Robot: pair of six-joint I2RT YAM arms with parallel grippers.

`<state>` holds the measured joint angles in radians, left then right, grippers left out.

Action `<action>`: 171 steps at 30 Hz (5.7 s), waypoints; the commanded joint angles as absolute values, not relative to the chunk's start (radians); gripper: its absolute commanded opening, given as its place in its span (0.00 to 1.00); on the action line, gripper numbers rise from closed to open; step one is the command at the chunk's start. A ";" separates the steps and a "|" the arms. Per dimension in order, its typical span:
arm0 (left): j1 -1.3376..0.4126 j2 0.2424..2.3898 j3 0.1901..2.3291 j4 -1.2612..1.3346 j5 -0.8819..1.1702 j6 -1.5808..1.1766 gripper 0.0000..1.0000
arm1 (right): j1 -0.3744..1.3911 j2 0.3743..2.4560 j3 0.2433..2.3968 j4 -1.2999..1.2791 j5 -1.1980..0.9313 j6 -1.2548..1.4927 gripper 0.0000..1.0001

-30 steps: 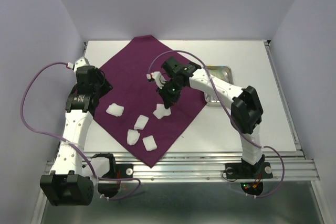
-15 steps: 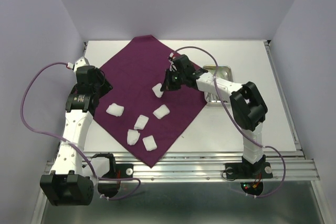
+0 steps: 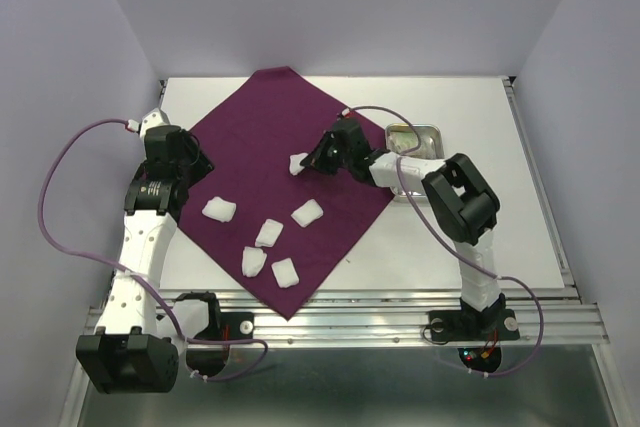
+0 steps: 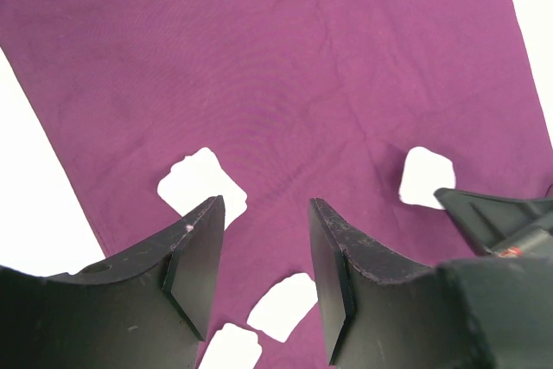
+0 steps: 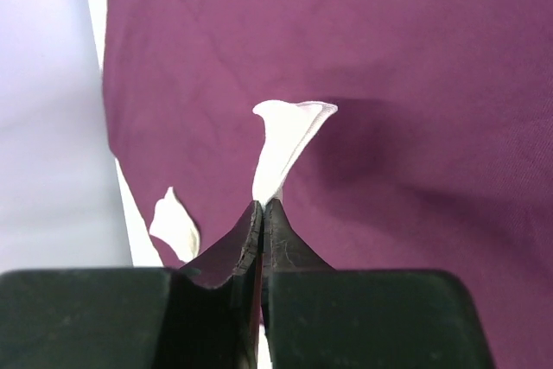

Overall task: Prepare the surgical pack
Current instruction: Place the medical item in the surgical kit, then adjust the medical item in the surgical kit.

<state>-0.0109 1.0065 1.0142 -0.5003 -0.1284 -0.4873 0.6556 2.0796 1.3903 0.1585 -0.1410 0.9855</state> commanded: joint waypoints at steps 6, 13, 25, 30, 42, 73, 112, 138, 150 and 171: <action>-0.009 0.968 1.005 -0.503 -0.146 -0.482 0.54 | 0.660 2.112 1.348 0.226 -0.075 1.022 0.04; -0.009 0.969 0.997 -0.492 -0.138 -0.485 0.54 | 0.660 2.072 1.353 0.132 -0.040 0.907 0.50; -0.009 0.939 1.012 -0.480 -0.169 -0.489 0.54 | 0.660 1.971 1.266 0.043 -0.233 0.647 0.62; -0.009 0.943 1.006 -0.469 -0.156 -0.489 0.54 | 0.660 1.989 1.265 0.038 -0.350 0.574 0.60; -0.009 0.957 1.008 -0.469 -0.152 -0.486 0.54 | 0.680 2.086 1.359 -0.095 -0.517 0.450 0.59; -0.009 0.933 0.997 -0.476 -0.141 -0.476 0.54 | 0.752 1.714 0.901 0.106 -0.170 1.155 0.06; -0.009 0.942 1.003 -0.483 -0.156 -0.468 0.54 | 0.773 1.917 1.216 -0.331 -0.400 0.429 0.49; -0.009 0.940 1.000 -0.486 -0.156 -0.465 0.54 | 0.643 1.827 1.313 -0.167 -0.304 0.672 0.01; -0.009 0.965 1.046 -0.503 -0.163 -0.446 0.54 | 0.634 2.057 1.506 0.054 -0.253 0.877 0.01; -0.009 0.950 1.028 -0.512 -0.175 -0.451 0.54 | 0.634 2.191 1.460 0.172 -0.199 1.065 0.01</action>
<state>-0.0109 0.9676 0.9993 -0.5217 -0.1535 -0.4675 0.6296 2.1906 1.4689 0.1089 -0.2295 1.0309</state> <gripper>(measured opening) 0.545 0.075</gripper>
